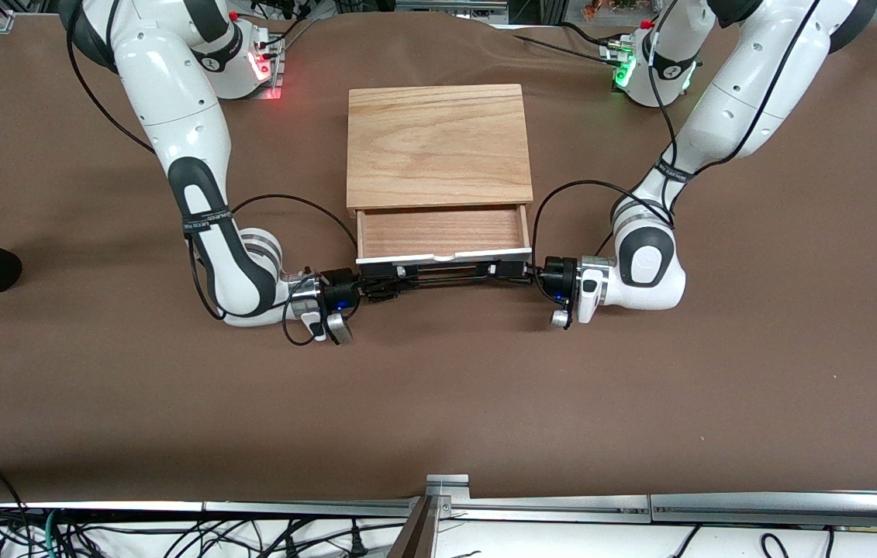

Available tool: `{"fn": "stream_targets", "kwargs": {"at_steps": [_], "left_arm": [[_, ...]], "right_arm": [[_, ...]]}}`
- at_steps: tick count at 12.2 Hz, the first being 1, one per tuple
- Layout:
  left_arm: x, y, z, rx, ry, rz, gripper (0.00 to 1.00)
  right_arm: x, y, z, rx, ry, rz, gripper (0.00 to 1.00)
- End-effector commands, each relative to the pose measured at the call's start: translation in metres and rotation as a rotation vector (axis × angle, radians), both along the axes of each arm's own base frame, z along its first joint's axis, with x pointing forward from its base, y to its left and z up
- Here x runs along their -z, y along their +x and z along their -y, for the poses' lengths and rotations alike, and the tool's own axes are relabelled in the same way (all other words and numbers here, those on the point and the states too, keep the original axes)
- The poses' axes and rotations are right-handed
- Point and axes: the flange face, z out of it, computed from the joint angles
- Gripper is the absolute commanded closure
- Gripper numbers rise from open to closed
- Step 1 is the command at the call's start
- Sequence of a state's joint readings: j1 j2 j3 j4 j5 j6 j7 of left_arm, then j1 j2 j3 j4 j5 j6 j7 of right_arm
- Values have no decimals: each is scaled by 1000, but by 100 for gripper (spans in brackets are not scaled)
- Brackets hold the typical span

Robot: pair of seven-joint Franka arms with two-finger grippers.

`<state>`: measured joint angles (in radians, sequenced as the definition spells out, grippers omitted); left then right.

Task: Pull top drawer with both arms simultaneously
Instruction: 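Open both grippers and release the drawer handle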

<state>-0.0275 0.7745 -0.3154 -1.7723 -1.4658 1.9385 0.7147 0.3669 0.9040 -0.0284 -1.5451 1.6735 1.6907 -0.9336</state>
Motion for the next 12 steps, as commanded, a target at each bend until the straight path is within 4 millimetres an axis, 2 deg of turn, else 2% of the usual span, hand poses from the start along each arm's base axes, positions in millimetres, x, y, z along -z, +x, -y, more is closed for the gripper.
{"fn": "stream_targets", "kwargs": {"at_steps": [1, 2, 6, 7, 8, 10, 12], "left_arm": [[41, 36, -92, -155, 182, -86, 42], [39, 36, -92, -147, 171, -86, 0], [28, 43, -100, -165, 164, -120, 0], [20, 47, -105, -169, 162, -130, 0], [15, 49, -109, -169, 158, -144, 0], [-14, 56, -116, -131, 223, -144, 0], [-53, 65, -132, -104, 303, -126, 0]], "right_arm": [[-33, 73, 90, 156, 15, 63, 35], [-32, 72, 90, 156, 15, 62, 35], [-33, 72, 90, 155, 14, 63, 35], [-32, 72, 91, 146, 0, 68, 35], [-32, 73, 97, 137, -28, 78, 35], [-29, 75, 113, 123, -80, 91, 33], [-27, 77, 128, 100, -149, 111, 33]]}}
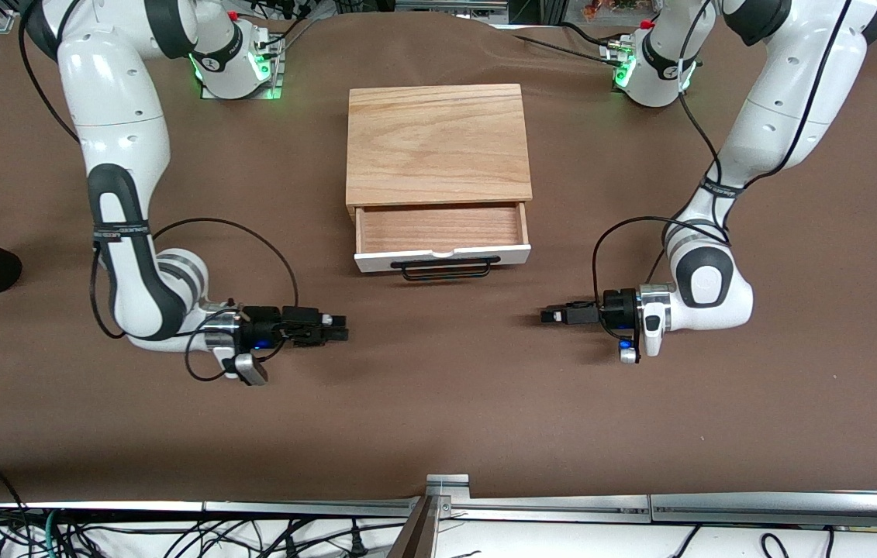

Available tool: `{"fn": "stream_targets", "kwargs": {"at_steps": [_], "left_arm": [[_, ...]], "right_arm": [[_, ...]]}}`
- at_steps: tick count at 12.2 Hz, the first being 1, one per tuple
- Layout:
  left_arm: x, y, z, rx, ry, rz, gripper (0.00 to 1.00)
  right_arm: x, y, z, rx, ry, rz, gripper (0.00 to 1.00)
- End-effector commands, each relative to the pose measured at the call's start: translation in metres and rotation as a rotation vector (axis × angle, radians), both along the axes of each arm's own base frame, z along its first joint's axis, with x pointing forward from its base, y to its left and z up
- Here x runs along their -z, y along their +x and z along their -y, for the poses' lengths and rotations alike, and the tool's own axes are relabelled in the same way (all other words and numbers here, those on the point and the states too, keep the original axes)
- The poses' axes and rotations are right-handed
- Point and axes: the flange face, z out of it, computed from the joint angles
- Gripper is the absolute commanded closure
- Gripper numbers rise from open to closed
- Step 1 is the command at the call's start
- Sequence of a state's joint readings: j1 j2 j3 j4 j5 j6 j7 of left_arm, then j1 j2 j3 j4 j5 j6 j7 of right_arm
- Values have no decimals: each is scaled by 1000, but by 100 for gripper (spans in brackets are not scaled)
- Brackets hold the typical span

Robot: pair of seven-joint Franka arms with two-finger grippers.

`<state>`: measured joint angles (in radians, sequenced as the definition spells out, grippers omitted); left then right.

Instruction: Pull top drawer with both arms simultaneously

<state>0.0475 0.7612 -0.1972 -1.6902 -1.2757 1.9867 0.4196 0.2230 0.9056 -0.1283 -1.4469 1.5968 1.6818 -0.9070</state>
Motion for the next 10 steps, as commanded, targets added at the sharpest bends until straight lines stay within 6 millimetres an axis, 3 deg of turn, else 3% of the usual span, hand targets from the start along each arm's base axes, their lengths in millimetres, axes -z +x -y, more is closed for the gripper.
{"fn": "stream_targets", "kwargs": {"at_steps": [1, 6, 8, 10], "left_arm": [[-66, 6, -25, 54, 127, 25, 0], [-202, -28, -67, 259, 485, 110, 0], [-252, -43, -93, 326, 626, 161, 0], [-301, -59, -109, 384, 794, 227, 0]], "right_arm": [[3, 1, 2, -49, -90, 13, 33], [0, 7, 53, -121, -300, 53, 33], [-1, 9, 85, -158, -439, 42, 33], [-13, 17, 98, -207, -559, 44, 33]]}}
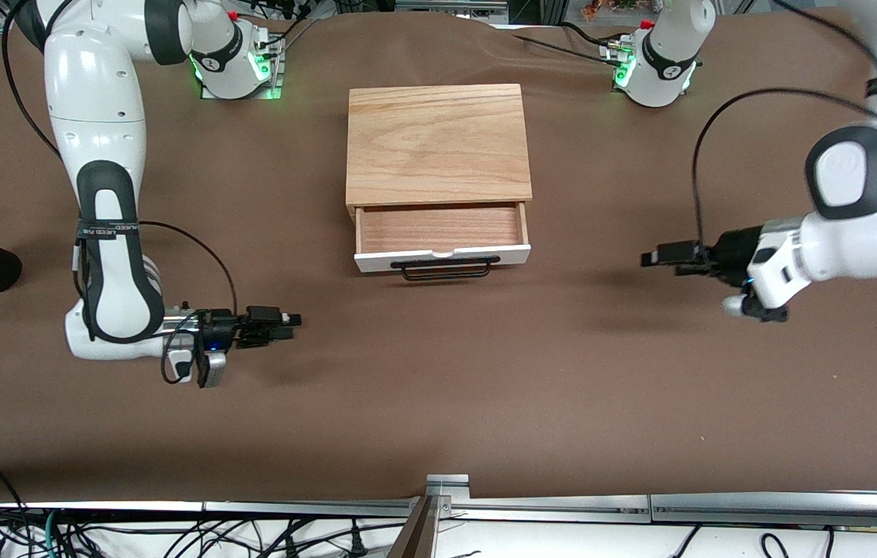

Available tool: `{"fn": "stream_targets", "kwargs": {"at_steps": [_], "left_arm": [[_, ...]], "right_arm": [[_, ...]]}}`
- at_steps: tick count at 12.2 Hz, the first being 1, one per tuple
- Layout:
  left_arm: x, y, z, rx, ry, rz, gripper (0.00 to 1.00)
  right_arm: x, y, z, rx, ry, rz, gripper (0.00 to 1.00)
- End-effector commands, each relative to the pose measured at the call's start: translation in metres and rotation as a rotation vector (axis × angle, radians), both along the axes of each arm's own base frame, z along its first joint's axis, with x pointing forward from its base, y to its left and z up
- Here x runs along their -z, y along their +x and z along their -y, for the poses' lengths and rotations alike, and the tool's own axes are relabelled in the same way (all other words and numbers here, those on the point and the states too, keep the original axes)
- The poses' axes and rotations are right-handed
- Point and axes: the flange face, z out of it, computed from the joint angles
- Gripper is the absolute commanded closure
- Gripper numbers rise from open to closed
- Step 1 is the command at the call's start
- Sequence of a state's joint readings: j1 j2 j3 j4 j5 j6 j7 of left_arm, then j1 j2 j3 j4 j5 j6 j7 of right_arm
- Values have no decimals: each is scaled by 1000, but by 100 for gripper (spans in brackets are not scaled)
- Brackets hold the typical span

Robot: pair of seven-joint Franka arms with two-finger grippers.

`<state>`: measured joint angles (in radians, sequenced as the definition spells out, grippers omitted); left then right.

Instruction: Pull top drawer with both arms simultaneously

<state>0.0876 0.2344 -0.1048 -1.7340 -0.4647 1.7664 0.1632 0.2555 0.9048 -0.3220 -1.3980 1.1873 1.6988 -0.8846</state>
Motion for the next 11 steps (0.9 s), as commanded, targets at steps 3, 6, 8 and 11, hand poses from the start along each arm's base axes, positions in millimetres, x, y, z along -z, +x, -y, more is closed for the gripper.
{"fn": "stream_targets", "kwargs": {"at_steps": [3, 6, 8, 11], "left_arm": [[-95, -42, -24, 164, 408, 167, 0], [-115, -48, -28, 210, 455, 210, 0], [-126, -59, -31, 182, 459, 206, 0], [-151, -83, -36, 59, 471, 148, 1]], "right_arm": [[-38, 17, 33, -39, -291, -36, 32], [-82, 24, 48, -36, -469, -44, 0], [-99, 23, 63, -11, -561, -69, 0], [-150, 14, 63, 69, -742, -155, 0]]}}
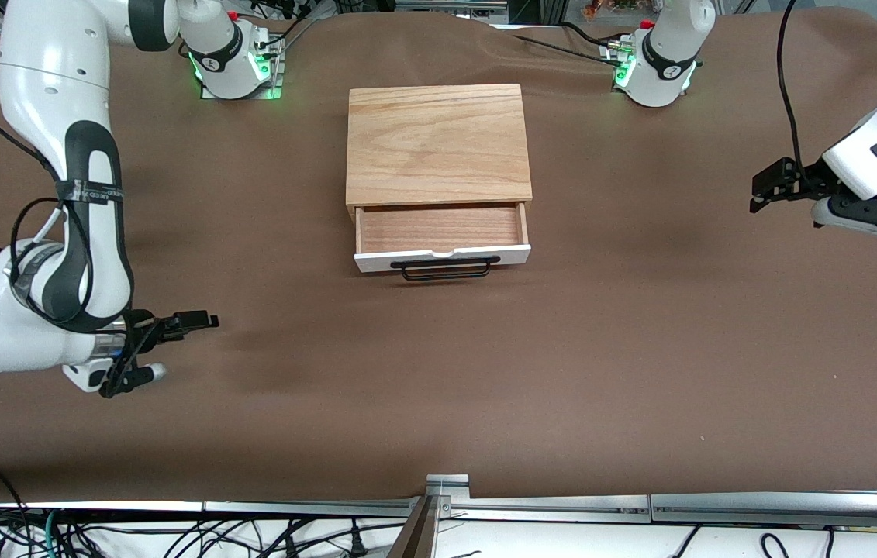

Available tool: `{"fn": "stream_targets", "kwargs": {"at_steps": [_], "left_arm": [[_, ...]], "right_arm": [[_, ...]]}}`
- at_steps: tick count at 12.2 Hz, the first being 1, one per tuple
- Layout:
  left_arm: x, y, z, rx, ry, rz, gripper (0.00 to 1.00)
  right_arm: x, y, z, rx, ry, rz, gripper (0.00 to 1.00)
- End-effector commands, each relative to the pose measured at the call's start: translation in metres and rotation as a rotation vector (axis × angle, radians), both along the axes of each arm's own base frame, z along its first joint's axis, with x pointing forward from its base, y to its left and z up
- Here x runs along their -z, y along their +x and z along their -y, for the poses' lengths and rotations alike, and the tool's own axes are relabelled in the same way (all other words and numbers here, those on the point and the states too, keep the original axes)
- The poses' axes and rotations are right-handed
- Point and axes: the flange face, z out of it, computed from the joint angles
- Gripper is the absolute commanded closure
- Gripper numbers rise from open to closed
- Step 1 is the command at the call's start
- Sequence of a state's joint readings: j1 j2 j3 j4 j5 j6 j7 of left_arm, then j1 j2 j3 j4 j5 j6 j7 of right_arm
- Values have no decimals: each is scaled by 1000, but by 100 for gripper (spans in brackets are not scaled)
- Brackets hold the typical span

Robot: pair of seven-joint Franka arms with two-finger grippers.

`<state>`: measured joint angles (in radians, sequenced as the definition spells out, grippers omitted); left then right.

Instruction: Pull top drawer with both arms simultaneously

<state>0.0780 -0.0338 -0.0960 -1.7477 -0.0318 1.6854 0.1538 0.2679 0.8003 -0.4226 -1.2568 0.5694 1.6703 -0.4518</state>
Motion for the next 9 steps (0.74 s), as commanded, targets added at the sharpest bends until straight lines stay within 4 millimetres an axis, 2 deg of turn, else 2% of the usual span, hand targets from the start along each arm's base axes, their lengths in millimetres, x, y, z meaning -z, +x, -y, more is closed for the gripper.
{"fn": "stream_targets", "kwargs": {"at_steps": [1, 5, 7, 9], "left_arm": [[-22, -27, -5, -87, 34, -18, 1], [-23, -30, -10, -108, 37, -34, 0], [-24, -30, -11, -109, 37, -32, 0], [-24, -29, -14, -114, 34, -39, 0]], "right_arm": [[-58, -12, -11, 78, -132, -36, 0], [-137, -37, -2, 171, -216, -82, 0], [-169, -47, 1, 202, -268, -70, 0], [-216, -58, 5, 187, -297, 14, 0]]}}
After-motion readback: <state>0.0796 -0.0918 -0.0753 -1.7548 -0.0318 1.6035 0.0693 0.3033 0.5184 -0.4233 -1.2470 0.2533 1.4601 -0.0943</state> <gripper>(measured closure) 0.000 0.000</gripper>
